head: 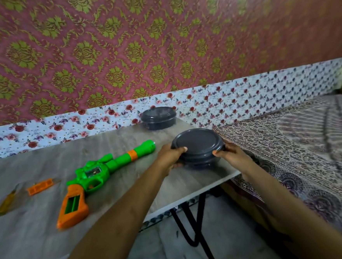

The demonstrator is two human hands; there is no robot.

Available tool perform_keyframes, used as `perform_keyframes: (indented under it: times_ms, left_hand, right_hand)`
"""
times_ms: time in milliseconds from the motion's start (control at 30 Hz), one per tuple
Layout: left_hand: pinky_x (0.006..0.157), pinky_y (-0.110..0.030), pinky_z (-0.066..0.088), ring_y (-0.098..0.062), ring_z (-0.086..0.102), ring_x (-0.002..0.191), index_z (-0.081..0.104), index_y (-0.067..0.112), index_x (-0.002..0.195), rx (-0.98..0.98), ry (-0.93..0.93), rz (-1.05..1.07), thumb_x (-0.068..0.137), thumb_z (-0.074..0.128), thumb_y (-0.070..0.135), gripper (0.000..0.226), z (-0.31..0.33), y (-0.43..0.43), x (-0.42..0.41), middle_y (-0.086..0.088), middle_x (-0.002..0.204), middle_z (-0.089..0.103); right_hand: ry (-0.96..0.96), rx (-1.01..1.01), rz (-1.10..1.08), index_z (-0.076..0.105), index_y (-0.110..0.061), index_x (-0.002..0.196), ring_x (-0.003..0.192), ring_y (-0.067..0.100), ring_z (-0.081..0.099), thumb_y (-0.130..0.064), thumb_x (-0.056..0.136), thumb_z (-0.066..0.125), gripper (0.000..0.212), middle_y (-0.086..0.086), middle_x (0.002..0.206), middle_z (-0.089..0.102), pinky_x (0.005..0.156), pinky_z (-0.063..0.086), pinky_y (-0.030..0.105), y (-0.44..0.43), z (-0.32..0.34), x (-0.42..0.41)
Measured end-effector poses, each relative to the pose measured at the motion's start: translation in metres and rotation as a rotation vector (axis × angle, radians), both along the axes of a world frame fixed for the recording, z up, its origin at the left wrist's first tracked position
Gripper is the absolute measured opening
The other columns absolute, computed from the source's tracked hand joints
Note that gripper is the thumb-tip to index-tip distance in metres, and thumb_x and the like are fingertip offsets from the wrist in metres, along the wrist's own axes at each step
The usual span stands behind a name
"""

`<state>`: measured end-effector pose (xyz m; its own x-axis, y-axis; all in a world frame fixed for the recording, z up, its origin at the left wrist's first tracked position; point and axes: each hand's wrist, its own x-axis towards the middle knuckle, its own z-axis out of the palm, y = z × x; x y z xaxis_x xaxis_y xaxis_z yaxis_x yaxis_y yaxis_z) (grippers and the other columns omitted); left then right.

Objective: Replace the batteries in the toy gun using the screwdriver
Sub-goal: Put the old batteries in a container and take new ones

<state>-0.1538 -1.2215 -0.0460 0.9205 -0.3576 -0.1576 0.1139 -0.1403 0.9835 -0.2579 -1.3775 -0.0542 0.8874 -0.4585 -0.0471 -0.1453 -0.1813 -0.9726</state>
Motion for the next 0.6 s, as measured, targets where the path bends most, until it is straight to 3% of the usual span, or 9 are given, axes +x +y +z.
perform_keyframes:
  times_ms: [67, 233, 300, 433, 533, 600]
  left_hand:
    - [0.06, -0.028, 0.053, -0.022, 0.059, 0.095, 0.057, 0.003, 0.118, 0.006, 0.0, 0.002, 0.089, 0.061, 0.012, 0.03, -0.004, -0.006, -0.001, -0.015, 0.121, 0.061]
    - [0.076, -0.032, 0.052, -0.021, 0.059, 0.096, 0.055, 0.003, 0.122, 0.082, -0.04, -0.057, 0.09, 0.061, 0.018, 0.036, -0.006, -0.005, 0.001, -0.015, 0.124, 0.06]
    - [0.084, -0.033, 0.048, -0.022, 0.056, 0.1, 0.054, 0.004, 0.124, 0.236, -0.179, -0.086, 0.09, 0.062, 0.022, 0.039, -0.003, 0.0, 0.0, -0.013, 0.126, 0.058]
    - [0.103, -0.023, 0.03, -0.019, 0.038, 0.134, 0.039, 0.014, 0.142, 0.36, -0.666, -0.198, 0.086, 0.067, 0.023, 0.063, 0.007, 0.012, -0.001, -0.003, 0.146, 0.04]
    - [0.097, -0.014, 0.029, -0.01, 0.038, 0.133, 0.04, 0.025, 0.142, 0.378, -0.746, -0.404, 0.079, 0.074, 0.029, 0.071, 0.013, 0.009, 0.005, 0.001, 0.145, 0.043]
    - [0.103, -0.018, 0.026, -0.013, 0.033, 0.137, 0.042, 0.028, 0.141, 0.559, -0.834, -0.535, 0.076, 0.076, 0.034, 0.073, 0.013, 0.005, 0.012, 0.001, 0.148, 0.04]
  right_hand:
    - [0.042, 0.012, 0.0, 0.04, -0.01, 0.138, 0.122, 0.022, 0.046, -0.022, 0.083, 0.065, 0.061, 0.004, 0.136, 0.049, 0.098, 0.035, 0.03, -0.007, -0.008, -0.002]
    - [0.041, -0.039, 0.084, 0.033, -0.017, 0.14, 0.127, 0.02, 0.04, -0.019, 0.081, 0.068, 0.069, 0.001, 0.141, 0.042, 0.098, 0.031, 0.028, -0.014, -0.019, -0.003]
    - [0.026, -0.123, 0.118, 0.024, -0.017, 0.142, 0.127, 0.018, 0.038, -0.018, 0.076, 0.073, 0.083, 0.003, 0.14, 0.04, 0.097, 0.029, 0.026, -0.014, -0.023, 0.0]
    - [-0.062, -0.316, 0.056, 0.016, -0.012, 0.141, 0.131, 0.022, 0.034, -0.021, 0.057, 0.086, 0.109, 0.008, 0.139, 0.036, 0.105, 0.027, 0.025, -0.008, -0.036, 0.009]
    - [-0.055, -0.396, -0.019, 0.003, -0.012, 0.145, 0.138, 0.026, 0.025, -0.04, 0.047, 0.089, 0.133, 0.01, 0.149, 0.025, 0.115, 0.025, 0.039, 0.001, -0.044, 0.016]
    - [-0.018, -0.46, -0.1, -0.004, -0.011, 0.146, 0.141, 0.028, 0.021, -0.05, 0.045, 0.086, 0.141, 0.011, 0.154, 0.016, 0.114, 0.027, 0.043, 0.006, -0.047, 0.02]
